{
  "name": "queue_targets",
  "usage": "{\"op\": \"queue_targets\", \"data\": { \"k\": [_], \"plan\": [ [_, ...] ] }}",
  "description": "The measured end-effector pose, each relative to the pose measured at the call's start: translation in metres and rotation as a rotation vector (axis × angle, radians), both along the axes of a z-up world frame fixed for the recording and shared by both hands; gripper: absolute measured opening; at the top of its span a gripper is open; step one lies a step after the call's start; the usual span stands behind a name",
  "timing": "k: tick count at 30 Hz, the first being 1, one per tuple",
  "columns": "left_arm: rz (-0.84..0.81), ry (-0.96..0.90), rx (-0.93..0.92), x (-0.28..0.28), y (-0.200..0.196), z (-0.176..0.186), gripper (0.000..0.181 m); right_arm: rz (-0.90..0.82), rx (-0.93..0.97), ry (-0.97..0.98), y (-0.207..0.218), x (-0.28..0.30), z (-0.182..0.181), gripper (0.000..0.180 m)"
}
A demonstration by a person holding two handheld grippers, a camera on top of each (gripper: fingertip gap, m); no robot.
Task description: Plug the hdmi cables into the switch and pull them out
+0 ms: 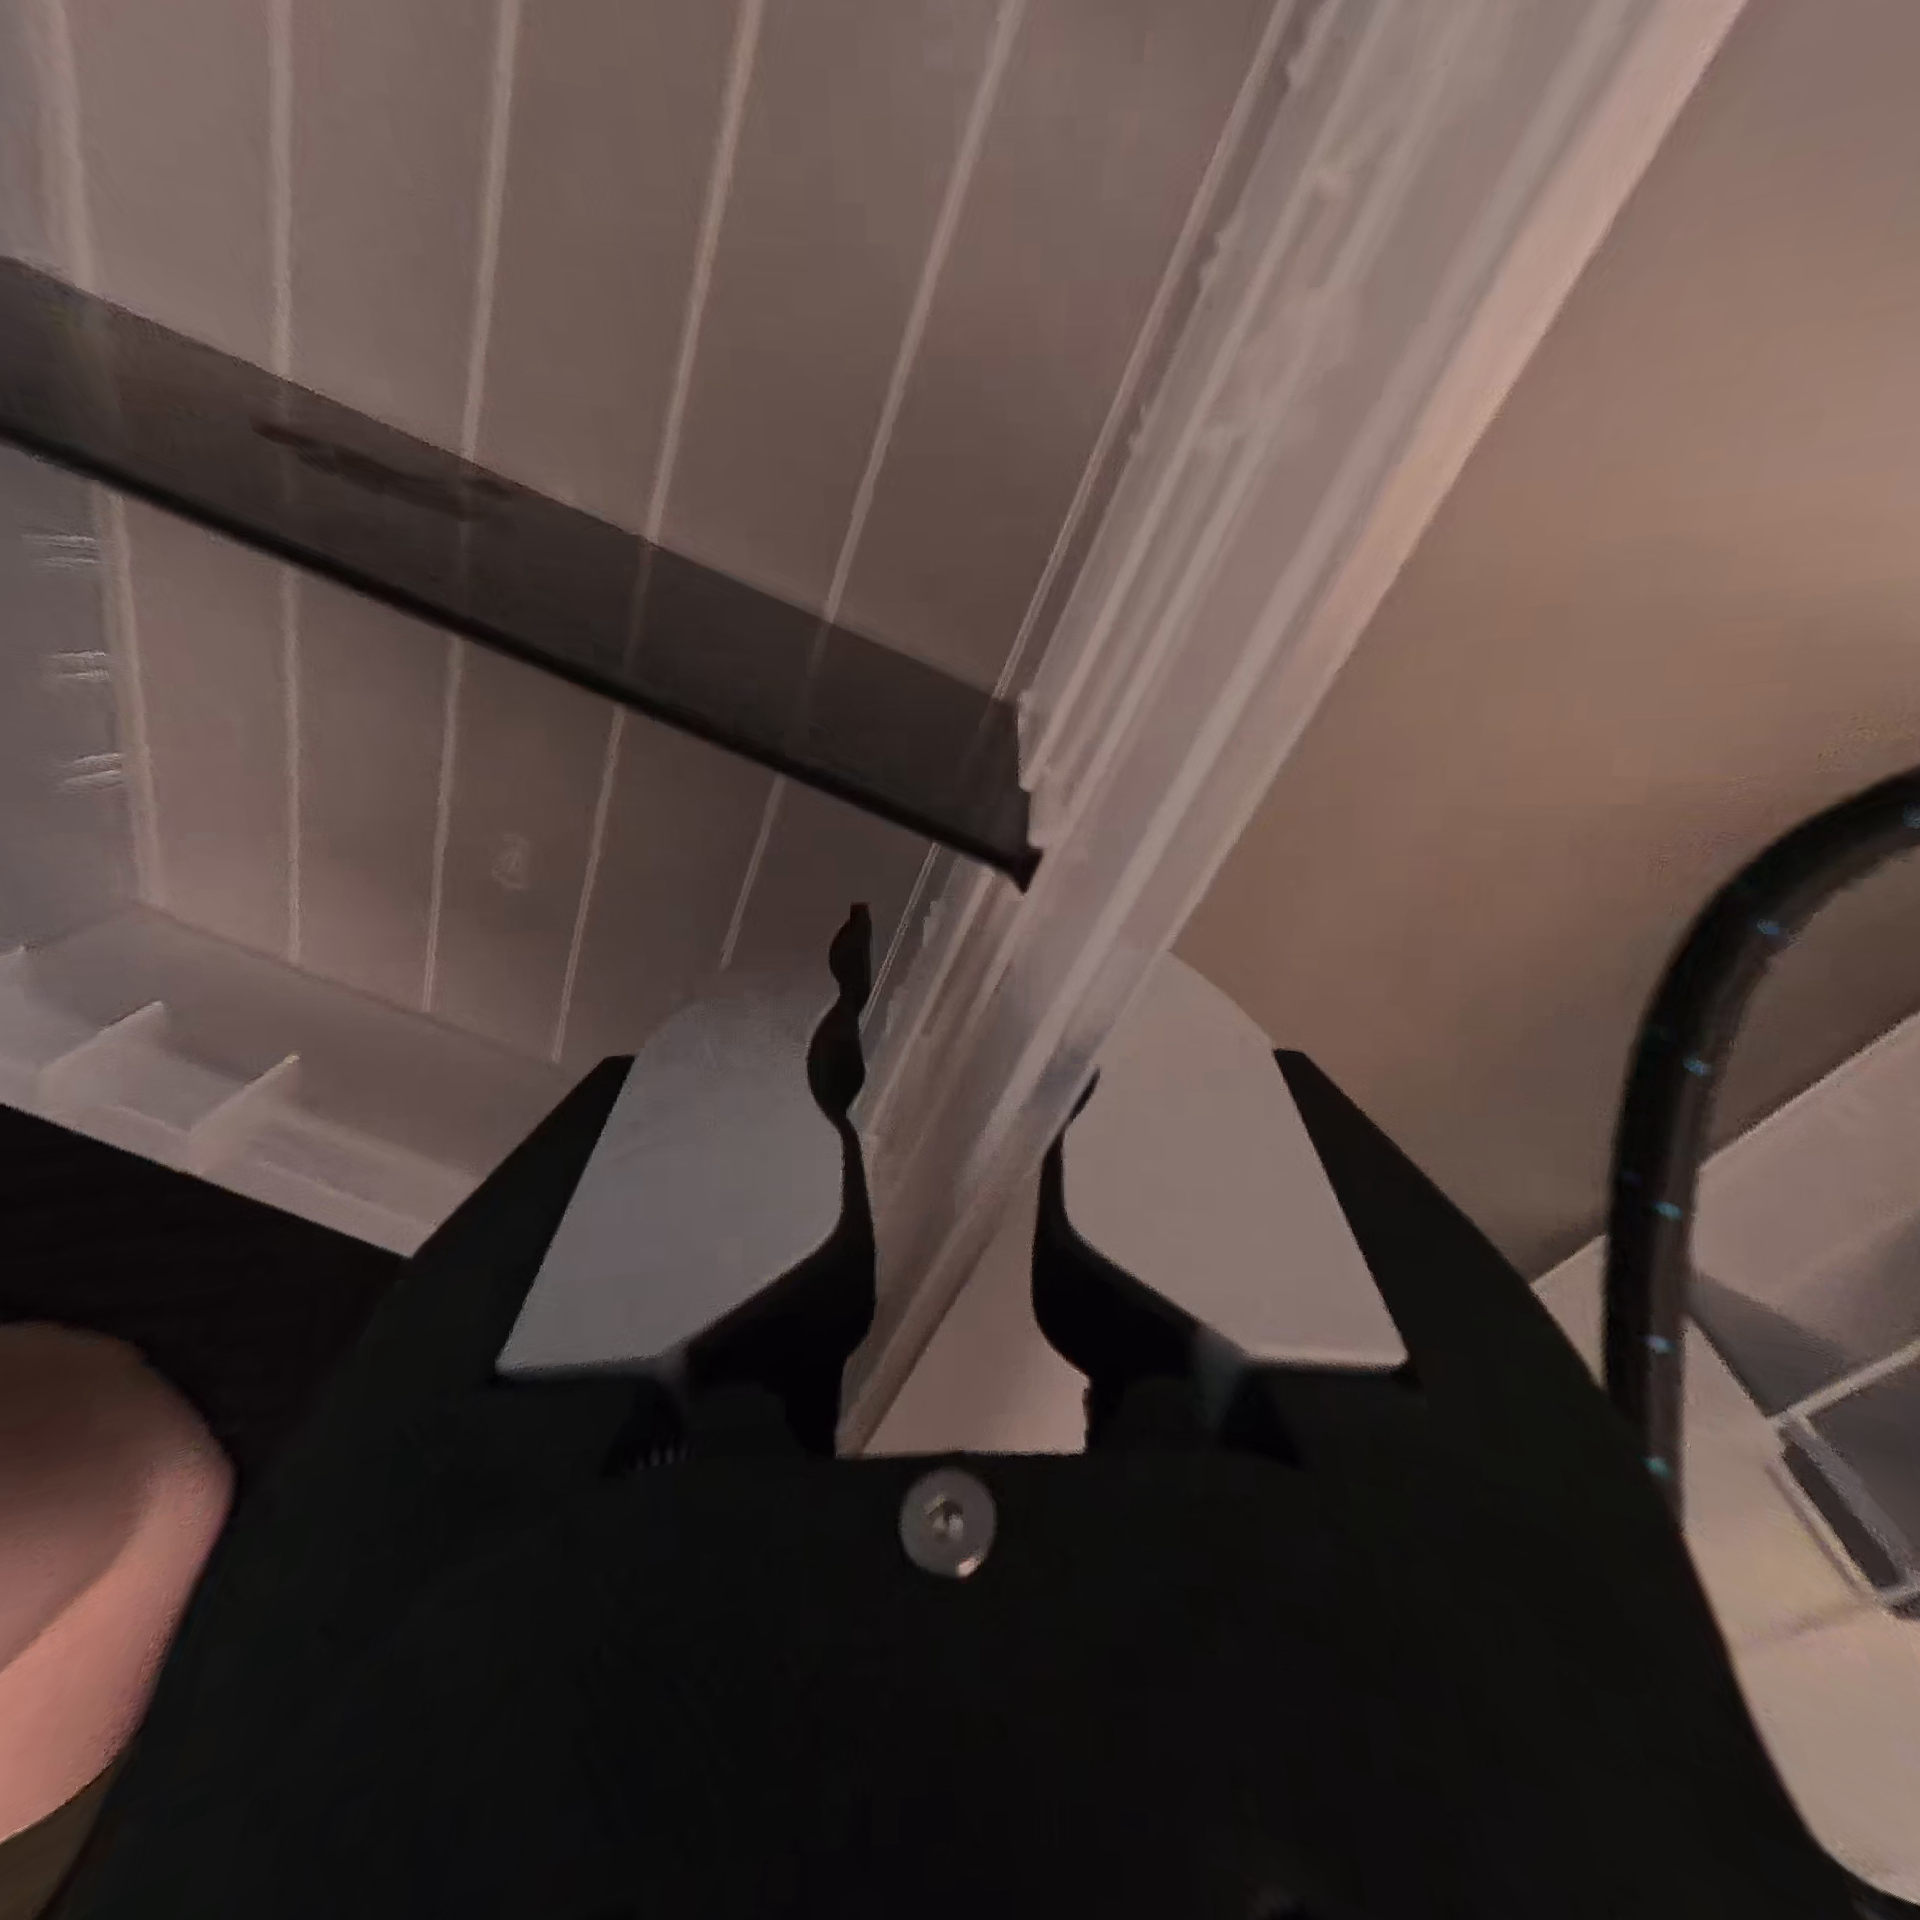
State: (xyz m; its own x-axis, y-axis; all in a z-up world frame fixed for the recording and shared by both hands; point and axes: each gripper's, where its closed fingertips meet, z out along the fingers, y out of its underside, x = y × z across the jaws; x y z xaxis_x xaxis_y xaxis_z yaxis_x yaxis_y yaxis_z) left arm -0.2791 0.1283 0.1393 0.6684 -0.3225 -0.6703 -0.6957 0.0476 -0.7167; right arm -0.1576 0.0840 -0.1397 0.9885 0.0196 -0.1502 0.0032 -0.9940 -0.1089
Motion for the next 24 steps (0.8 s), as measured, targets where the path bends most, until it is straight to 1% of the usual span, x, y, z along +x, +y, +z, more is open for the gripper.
{"op": "queue_targets", "data": {
  "k": [2, 3, 6, 9, 13, 15, 17, 18, 19, 21, 22, 24],
  "plan": [
    [-0.005, -0.002, -0.015, 0.000, 0.000, -0.002, 0.060, -0.006, -0.099, 0.027, -0.007, -0.003, -0.010, 0.034],
    [-0.007, -0.001, -0.018, 0.000, 0.001, -0.002, 0.060, -0.014, -0.114, 0.051, -0.006, -0.004, -0.011, 0.035],
    [-0.020, 0.007, -0.029, 0.002, 0.000, -0.005, 0.060, 0.000, -0.147, 0.143, -0.002, -0.013, -0.009, 0.019],
    [-0.041, -0.033, -0.033, 0.007, -0.002, -0.001, 0.060, 0.013, -0.159, 0.127, 0.002, -0.010, -0.009, 0.016],
    [-0.129, -0.245, -0.041, 0.013, -0.021, 0.022, 0.061, 0.060, -0.152, 0.159, 0.005, -0.014, 0.000, 0.014],
    [-0.195, -0.370, -0.024, 0.012, -0.039, 0.041, 0.063, 0.084, -0.121, 0.207, 0.009, -0.019, 0.013, 0.013],
    [-0.299, -0.499, 0.048, 0.009, -0.065, 0.068, 0.062, 0.112, -0.064, 0.250, 0.017, -0.023, 0.041, 0.013],
    [-0.363, -0.579, 0.120, 0.005, -0.083, 0.087, 0.058, 0.125, -0.029, 0.274, 0.021, -0.025, 0.060, 0.012],
    [-0.436, -0.662, 0.202, -0.002, -0.104, 0.104, 0.050, 0.139, 0.004, 0.299, 0.023, -0.026, 0.082, 0.012],
    [-0.636, -0.824, 0.334, -0.016, -0.153, 0.130, 0.043, 0.168, 0.071, 0.362, 0.025, -0.025, 0.134, 0.012],
    [-0.727, -0.891, 0.349, -0.022, -0.173, 0.137, 0.040, 0.178, 0.104, 0.393, 0.022, -0.020, 0.162, 0.011],
    [-0.830, -0.934, 0.272, -0.023, -0.195, 0.139, 0.045, 0.183, 0.178, 0.445, 0.014, -0.001, 0.218, 0.010]
  ]
}}
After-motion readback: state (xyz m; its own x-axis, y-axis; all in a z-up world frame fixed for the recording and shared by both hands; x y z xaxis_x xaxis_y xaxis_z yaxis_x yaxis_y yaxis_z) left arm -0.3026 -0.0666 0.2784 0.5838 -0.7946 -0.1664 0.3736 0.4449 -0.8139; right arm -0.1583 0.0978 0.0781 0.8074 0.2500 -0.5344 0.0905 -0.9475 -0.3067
